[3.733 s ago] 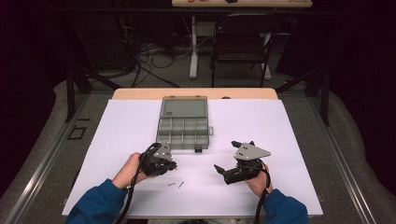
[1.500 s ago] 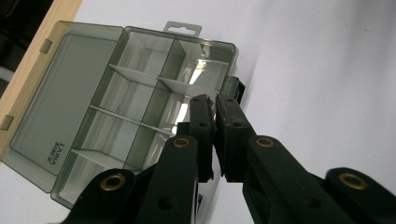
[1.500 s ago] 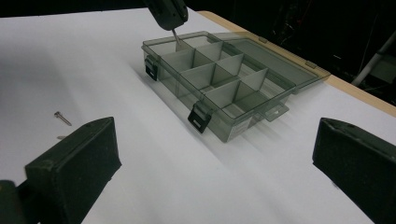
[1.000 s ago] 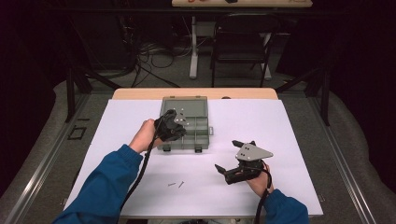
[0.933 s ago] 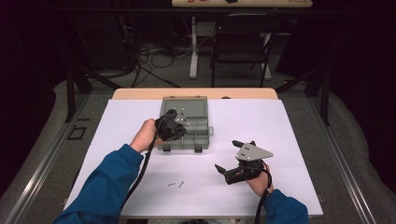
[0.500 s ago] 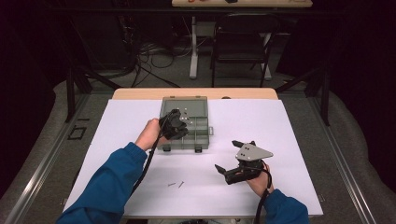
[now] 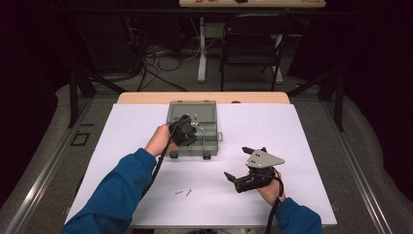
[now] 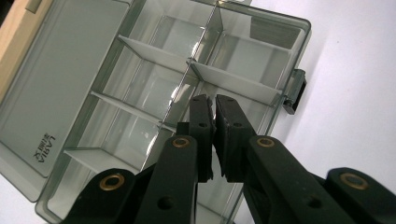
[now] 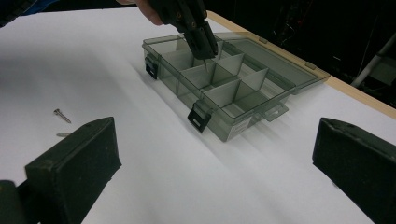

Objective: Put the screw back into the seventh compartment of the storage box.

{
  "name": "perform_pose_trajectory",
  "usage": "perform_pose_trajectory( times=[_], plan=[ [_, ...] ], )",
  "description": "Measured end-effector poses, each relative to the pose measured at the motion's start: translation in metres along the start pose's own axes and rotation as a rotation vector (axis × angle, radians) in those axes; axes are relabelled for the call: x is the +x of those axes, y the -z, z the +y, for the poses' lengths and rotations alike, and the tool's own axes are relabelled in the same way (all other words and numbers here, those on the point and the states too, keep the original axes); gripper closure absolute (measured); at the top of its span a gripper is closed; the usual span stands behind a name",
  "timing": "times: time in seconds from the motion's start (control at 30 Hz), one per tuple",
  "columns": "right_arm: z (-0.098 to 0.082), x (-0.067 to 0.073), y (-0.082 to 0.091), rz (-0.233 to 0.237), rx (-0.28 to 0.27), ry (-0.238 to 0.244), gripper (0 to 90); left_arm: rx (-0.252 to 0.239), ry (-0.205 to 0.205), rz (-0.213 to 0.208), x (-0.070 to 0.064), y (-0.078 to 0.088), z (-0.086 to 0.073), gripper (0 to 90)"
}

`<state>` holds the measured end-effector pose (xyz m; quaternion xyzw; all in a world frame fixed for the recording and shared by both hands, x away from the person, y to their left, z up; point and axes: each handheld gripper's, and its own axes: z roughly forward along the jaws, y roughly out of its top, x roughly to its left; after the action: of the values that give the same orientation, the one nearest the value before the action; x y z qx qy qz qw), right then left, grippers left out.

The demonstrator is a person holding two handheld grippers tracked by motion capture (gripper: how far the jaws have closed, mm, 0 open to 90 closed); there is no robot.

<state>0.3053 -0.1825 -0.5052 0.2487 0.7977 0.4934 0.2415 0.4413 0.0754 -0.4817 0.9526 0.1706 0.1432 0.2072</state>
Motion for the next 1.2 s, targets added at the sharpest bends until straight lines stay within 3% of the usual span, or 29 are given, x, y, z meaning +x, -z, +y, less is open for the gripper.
perform_pose_trajectory(
  times=[0.3, 0.47, 0.53, 0.63, 0.77, 0.93, 1.2],
  plan=[
    [0.000, 0.000, 0.000, -0.001, 0.001, 0.003, 0.0, 0.006, 0.013, -0.010, 0.000, -0.006, 0.001, 85.4],
    [0.000, -0.001, 0.001, -0.004, 0.007, 0.000, 0.0, -0.036, 0.061, -0.044, 0.002, -0.001, -0.002, 58.6],
    [0.000, -0.001, 0.001, -0.005, -0.001, -0.002, 0.0, -0.044, 0.061, -0.032, 0.002, 0.005, -0.003, 47.5],
    [0.000, -0.001, 0.001, -0.001, 0.003, 0.000, 0.0, -0.053, 0.056, -0.028, 0.002, 0.010, -0.004, 47.4],
    [0.000, 0.000, 0.000, -0.005, 0.000, 0.002, 0.0, -0.056, 0.054, -0.030, 0.001, 0.014, -0.005, 37.0],
    [0.000, -0.001, 0.001, -0.006, -0.001, -0.006, 0.0, -0.077, 0.048, -0.020, -0.006, 0.024, -0.005, 25.5],
    [0.001, -0.001, 0.003, -0.007, -0.006, -0.007, 0.0, -0.109, 0.024, -0.006, -0.019, 0.040, -0.008, 18.3]
  ],
)
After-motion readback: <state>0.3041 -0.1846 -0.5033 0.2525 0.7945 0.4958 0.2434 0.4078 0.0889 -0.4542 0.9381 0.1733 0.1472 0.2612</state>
